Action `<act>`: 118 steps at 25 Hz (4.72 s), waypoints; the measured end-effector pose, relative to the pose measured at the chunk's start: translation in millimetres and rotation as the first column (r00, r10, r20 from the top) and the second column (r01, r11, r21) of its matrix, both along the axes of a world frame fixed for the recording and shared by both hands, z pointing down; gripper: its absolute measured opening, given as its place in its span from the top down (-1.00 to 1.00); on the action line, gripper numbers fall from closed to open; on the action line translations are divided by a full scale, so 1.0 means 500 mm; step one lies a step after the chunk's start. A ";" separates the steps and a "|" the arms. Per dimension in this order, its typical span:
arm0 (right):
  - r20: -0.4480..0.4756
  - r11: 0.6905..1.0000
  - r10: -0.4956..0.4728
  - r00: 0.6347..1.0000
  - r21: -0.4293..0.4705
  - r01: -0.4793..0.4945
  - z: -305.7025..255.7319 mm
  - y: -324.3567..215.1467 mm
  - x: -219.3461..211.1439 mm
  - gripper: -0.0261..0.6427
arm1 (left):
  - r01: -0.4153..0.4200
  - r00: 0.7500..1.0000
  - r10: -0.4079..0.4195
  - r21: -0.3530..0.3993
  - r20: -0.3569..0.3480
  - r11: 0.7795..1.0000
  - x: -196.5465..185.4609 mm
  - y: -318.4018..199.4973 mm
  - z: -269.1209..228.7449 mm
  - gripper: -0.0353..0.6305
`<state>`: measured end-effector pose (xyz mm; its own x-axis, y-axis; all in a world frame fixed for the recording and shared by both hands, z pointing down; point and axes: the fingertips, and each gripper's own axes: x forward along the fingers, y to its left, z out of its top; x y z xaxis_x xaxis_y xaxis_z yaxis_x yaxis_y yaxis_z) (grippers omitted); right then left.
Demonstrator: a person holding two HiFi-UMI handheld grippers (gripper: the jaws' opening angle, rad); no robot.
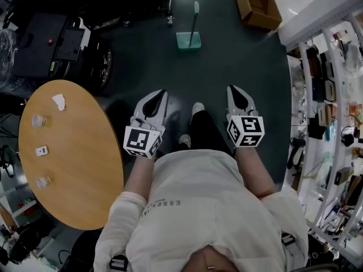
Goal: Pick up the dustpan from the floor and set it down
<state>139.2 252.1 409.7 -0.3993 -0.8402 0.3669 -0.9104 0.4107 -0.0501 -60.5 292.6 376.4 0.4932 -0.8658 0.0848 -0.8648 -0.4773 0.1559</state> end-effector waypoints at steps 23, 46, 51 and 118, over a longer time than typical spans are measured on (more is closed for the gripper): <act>0.057 0.985 -0.090 0.994 -0.141 0.097 0.101 -0.698 -0.043 0.95 | -0.001 0.997 0.006 -0.081 0.071 0.997 0.024 -0.688 0.056 0.84; -0.071 0.883 -0.047 0.996 -0.470 0.008 0.391 -1.085 -0.161 0.56 | -0.058 0.998 0.056 -0.247 -0.014 0.967 -0.051 -1.186 0.249 0.84; -0.110 0.865 -0.018 0.994 -0.501 -0.039 0.488 -1.159 -0.178 0.40 | -0.058 0.998 0.058 -0.299 -0.009 0.952 -0.063 -1.261 0.324 0.84; -0.090 0.902 0.004 0.996 -0.430 -0.042 0.157 -0.720 0.051 0.95 | -0.008 1.000 0.009 -0.060 0.008 0.998 0.055 -0.865 0.030 0.84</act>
